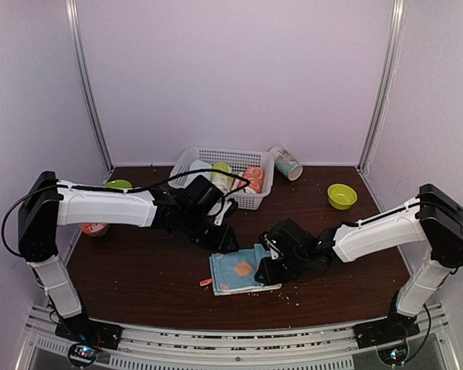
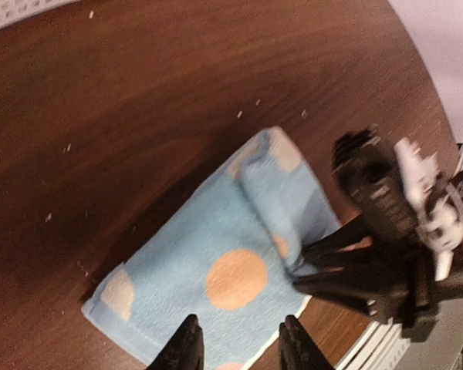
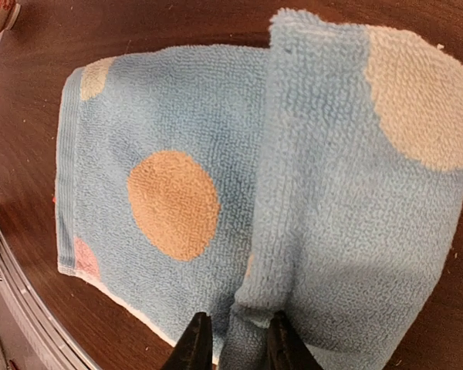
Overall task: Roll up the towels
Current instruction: Roll the towel at the center of the board.
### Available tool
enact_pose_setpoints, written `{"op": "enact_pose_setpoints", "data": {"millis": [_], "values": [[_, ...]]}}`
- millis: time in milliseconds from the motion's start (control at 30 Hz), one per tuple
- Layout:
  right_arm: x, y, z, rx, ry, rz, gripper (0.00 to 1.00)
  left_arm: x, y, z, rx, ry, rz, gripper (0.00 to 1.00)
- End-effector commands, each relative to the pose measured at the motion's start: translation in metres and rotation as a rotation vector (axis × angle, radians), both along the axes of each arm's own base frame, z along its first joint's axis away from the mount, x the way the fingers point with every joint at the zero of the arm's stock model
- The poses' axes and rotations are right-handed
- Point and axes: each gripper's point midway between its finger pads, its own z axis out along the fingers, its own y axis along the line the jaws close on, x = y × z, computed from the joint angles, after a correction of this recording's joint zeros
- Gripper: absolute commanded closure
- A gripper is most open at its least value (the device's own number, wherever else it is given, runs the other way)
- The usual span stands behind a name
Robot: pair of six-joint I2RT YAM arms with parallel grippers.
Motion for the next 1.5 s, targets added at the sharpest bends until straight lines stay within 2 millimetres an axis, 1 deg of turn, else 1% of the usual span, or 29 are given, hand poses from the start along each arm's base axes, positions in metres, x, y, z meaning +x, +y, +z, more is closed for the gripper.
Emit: {"op": "enact_pose_setpoints", "data": {"millis": [0,133,200,367,667,767,900,1033,1133,1367,1467], "values": [[-0.004,-0.012,-0.011,-0.034,0.015,-0.014,0.73,0.017,-0.033,0.020,-0.088,-0.020,0.000,0.67],[-0.004,-0.013,-0.012,-0.035,0.015,-0.013,0.73,0.023,-0.051,0.020,-0.117,-0.004,-0.010,0.68],[-0.004,-0.014,-0.012,-0.034,0.014,-0.013,0.73,0.025,-0.059,0.017,-0.126,0.006,-0.020,0.68],[-0.004,-0.016,-0.012,-0.033,0.013,-0.018,0.73,0.029,-0.073,0.003,-0.139,0.037,-0.029,0.68],[-0.005,-0.015,-0.011,-0.023,0.013,-0.011,0.73,0.033,-0.090,-0.011,-0.165,0.072,-0.045,0.68],[-0.005,-0.015,-0.012,-0.023,0.014,-0.010,0.73,0.033,-0.093,-0.007,-0.180,0.077,-0.047,0.68],[-0.005,-0.015,-0.011,-0.021,0.012,-0.009,0.73,0.032,-0.094,0.007,-0.217,0.067,-0.052,0.68],[-0.005,-0.015,-0.011,-0.021,0.013,-0.009,0.73,0.028,-0.102,0.015,-0.268,0.083,-0.064,0.68],[-0.005,-0.015,-0.011,-0.018,0.012,-0.009,0.73,0.026,-0.107,0.013,-0.305,0.105,-0.068,0.69],[-0.005,-0.013,-0.011,-0.020,0.014,-0.005,0.73,0.020,-0.116,0.016,-0.385,0.136,-0.082,0.76],[-0.005,-0.013,-0.011,-0.019,0.014,-0.003,0.72,0.020,-0.118,0.007,-0.386,0.149,-0.082,0.80]]}}
